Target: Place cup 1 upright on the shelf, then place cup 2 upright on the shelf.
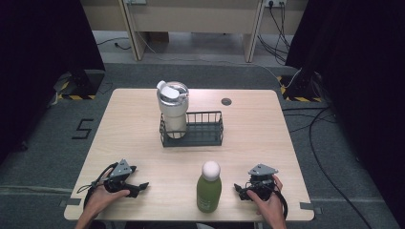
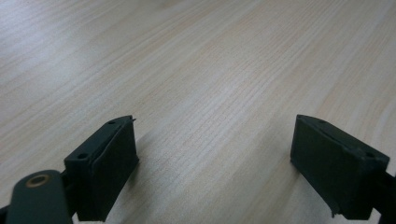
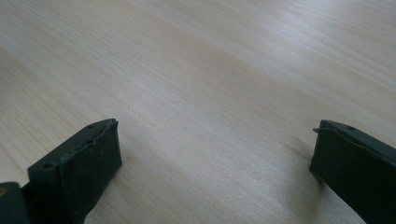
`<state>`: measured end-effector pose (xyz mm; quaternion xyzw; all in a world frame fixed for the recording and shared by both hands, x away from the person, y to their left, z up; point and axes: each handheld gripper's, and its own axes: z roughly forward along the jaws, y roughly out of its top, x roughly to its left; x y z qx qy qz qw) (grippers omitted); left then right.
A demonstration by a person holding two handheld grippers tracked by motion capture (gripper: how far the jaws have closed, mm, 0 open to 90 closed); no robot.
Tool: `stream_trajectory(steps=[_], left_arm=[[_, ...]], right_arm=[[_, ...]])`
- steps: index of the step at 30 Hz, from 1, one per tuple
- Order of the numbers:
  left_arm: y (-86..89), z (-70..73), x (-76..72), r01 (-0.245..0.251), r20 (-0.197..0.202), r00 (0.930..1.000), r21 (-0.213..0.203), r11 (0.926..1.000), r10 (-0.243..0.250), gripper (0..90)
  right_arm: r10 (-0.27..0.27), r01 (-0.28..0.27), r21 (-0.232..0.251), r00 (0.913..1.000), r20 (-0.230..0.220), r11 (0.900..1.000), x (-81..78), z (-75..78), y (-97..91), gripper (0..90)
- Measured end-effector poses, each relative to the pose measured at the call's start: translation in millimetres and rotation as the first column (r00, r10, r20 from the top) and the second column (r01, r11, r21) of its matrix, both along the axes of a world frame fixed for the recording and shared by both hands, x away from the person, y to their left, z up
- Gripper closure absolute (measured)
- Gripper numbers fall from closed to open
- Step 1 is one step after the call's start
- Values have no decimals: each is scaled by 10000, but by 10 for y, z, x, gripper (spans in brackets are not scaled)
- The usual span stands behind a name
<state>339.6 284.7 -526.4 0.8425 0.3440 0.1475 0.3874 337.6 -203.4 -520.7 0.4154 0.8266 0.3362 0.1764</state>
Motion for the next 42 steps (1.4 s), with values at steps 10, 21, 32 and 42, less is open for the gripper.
stream_trajectory(steps=[10,21,32,42], left_arm=[[0,0,0,14,-5,10000,3,10000,-14,138],[-1,2,0,39,-12,10000,23,10000,-39,137],[-1,2,-1,78,4,10000,30,10000,-78,137],[-2,1,-1,92,4,10000,30,10000,-92,137]], right_arm=[[5,-5,-12,10000,22,10000,-2,0,1,17],[2,-9,253,9996,285,9997,-35,12,-38,150],[186,-247,623,9951,966,9978,-217,117,-49,153],[914,-1159,1530,9831,1584,9814,-499,255,-28,153]])
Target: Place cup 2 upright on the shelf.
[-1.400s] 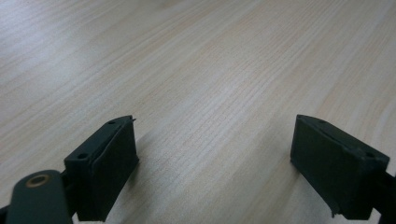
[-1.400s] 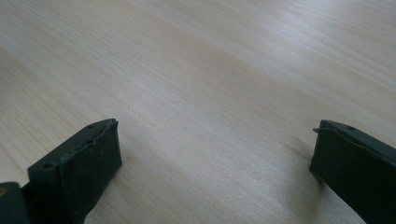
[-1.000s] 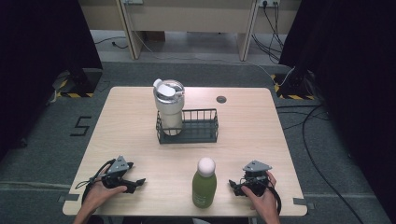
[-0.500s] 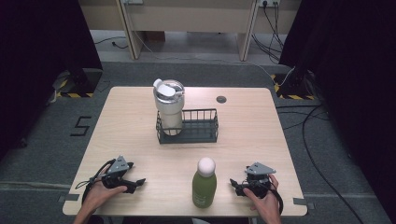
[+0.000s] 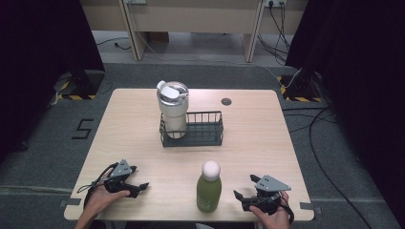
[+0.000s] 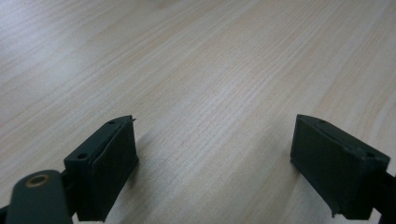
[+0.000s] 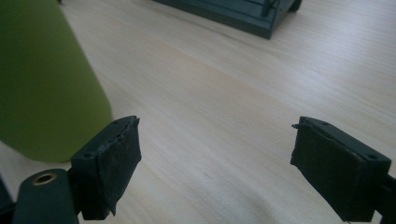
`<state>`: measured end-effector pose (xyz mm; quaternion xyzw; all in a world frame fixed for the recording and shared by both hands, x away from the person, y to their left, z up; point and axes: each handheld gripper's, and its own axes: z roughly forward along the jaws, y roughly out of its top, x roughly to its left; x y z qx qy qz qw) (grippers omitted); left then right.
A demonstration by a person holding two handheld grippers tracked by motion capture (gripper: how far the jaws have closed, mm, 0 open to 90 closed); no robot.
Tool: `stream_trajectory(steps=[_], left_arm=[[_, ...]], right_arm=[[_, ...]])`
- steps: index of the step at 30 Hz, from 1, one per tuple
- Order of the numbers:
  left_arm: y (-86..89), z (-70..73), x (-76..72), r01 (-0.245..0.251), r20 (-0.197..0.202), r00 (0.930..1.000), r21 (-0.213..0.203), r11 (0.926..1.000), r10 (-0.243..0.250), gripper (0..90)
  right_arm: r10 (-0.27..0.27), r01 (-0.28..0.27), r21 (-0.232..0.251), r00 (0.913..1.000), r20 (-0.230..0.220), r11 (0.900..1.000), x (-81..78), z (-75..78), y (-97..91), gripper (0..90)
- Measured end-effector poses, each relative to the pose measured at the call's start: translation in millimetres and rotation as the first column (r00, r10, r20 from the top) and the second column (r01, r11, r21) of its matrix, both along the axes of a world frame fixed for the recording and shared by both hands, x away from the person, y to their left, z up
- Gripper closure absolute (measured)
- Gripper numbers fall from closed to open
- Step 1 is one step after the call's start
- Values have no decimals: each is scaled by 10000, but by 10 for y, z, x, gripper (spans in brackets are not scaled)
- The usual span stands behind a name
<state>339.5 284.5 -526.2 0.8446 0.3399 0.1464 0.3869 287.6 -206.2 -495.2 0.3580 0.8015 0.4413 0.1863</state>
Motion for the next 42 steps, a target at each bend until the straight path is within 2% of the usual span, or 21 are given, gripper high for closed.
stream_trajectory(steps=[9,16,20,28,42], left_arm=[[0,0,0,8,-2,10000,-2,10000,-8,137],[0,2,5,61,-21,10000,15,10000,-61,136],[0,2,5,65,-18,10000,14,10000,-65,137],[0,2,7,77,-9,10000,16,10000,-77,137],[-1,2,8,79,-8,10000,9,10000,-79,137]], right_arm=[[528,-551,642,9979,369,9964,-237,80,81,154],[1009,-1088,974,9915,822,9893,-344,175,197,154],[1305,-1408,1003,9861,1028,9849,-393,212,273,154],[1975,-2083,1056,9748,1035,9724,-474,253,419,153],[2335,-2472,1036,9639,1279,9634,-474,262,587,153]])
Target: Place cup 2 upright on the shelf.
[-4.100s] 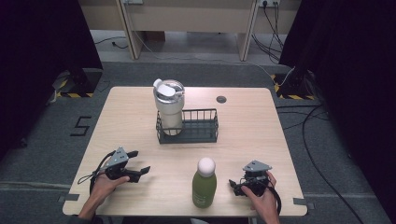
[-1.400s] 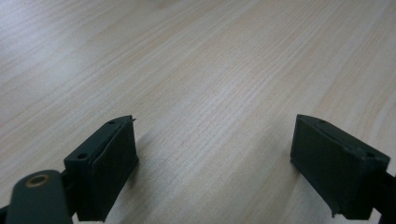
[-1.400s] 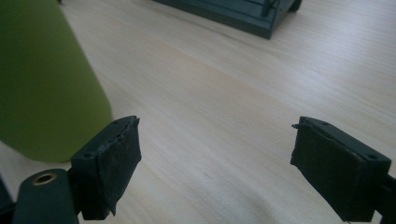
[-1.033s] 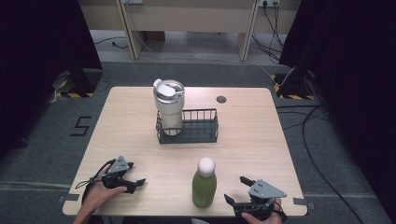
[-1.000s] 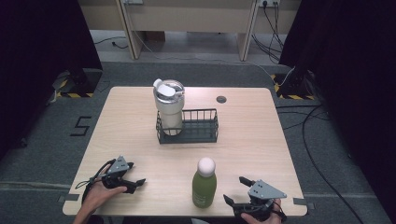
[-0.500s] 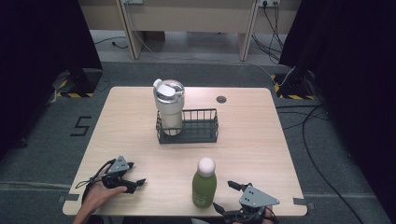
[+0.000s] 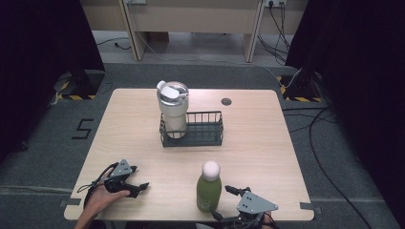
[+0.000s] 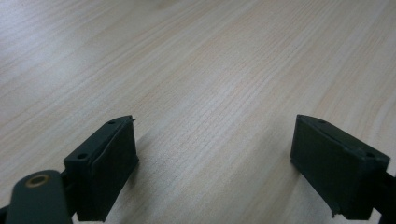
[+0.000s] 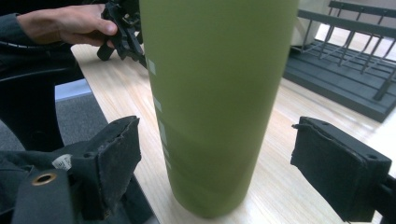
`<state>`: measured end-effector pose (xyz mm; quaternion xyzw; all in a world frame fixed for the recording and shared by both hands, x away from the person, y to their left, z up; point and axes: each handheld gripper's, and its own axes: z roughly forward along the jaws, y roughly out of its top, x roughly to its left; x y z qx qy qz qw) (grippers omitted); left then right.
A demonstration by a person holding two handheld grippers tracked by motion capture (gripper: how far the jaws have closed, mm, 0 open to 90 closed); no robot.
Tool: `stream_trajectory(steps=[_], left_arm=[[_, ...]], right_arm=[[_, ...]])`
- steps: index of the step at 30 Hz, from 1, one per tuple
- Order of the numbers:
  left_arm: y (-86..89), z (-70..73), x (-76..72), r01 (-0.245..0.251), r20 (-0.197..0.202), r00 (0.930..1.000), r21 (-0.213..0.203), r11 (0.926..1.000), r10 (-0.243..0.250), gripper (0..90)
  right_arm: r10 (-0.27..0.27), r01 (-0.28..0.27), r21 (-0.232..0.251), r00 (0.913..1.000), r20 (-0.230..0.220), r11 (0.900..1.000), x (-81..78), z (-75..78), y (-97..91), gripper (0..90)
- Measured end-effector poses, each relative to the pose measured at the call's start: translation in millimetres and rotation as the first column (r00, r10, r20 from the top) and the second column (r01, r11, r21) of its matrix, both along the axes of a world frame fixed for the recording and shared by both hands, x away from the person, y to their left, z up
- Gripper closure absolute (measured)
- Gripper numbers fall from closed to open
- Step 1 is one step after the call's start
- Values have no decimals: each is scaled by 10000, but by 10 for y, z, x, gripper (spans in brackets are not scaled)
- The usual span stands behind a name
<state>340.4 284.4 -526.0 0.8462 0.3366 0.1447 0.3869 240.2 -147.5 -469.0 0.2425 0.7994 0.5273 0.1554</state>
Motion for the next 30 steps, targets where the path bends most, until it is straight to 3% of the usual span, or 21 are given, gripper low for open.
stream_trajectory(steps=[8,26,30], left_arm=[[-1,0,0,-1,-1,10000,-6,10000,1,137],[-2,-1,-1,-13,-3,10000,-12,10000,13,137],[-2,-1,-1,-18,-3,10000,-21,10000,18,137]], right_arm=[[251,-251,21,9995,185,9997,63,-4,108,156],[649,-650,88,9978,101,9978,295,-187,344,163],[747,-751,182,9970,202,9970,330,-223,354,198]])
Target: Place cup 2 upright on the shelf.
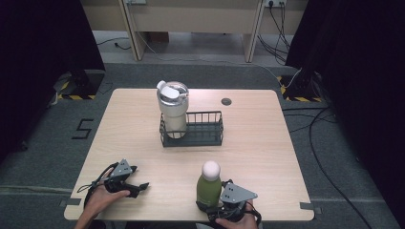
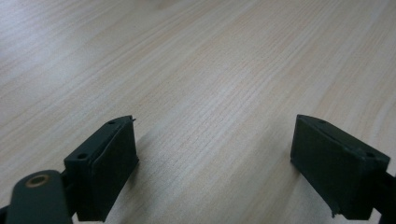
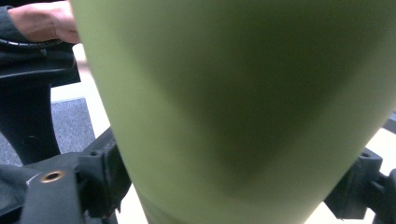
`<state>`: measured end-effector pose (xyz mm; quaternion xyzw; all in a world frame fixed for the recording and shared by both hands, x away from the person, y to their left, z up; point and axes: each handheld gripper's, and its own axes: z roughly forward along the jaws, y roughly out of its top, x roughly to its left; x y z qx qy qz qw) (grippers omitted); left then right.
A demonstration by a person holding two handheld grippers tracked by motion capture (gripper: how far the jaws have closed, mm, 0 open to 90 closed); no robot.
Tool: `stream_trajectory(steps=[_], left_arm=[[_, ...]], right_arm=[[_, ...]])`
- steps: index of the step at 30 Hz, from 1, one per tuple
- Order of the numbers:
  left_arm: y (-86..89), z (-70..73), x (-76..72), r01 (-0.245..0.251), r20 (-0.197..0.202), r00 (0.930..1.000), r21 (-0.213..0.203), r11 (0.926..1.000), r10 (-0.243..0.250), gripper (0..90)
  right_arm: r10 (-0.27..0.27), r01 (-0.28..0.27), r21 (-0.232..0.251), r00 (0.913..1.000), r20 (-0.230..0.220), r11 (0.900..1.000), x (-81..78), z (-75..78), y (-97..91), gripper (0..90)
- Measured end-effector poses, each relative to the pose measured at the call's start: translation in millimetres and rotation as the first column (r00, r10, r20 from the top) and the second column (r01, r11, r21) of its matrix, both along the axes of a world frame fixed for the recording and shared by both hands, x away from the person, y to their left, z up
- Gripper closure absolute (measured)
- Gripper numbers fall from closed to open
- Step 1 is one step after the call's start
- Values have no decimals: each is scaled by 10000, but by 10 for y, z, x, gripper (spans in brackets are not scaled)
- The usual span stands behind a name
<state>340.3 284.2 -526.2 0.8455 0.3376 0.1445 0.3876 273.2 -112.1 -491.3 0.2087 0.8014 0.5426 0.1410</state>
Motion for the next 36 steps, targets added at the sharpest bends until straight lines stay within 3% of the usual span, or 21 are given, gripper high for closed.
stream_trajectory(steps=[7,11,16,22,29,36], left_arm=[[0,1,0,3,-2,10000,8,10000,-3,137],[0,0,0,-3,-3,10000,-7,10000,3,137],[1,1,0,6,0,10000,14,10000,-6,137],[1,0,1,7,-2,10000,6,10000,-7,137],[1,0,1,7,-5,10000,3,10000,-7,137],[1,0,1,5,-4,10000,2,10000,-5,137]], right_arm=[[-122,121,223,9999,36,9997,13,-8,1,207],[-421,426,-85,9975,571,9991,-2,19,5,208],[-495,493,49,9957,783,9988,40,136,-1,208],[-780,801,-159,9912,1069,9967,172,248,-34,208],[-1189,1191,39,9874,1047,9929,380,347,-98,208],[-1432,1452,-72,9818,1248,9894,561,477,-66,209]])
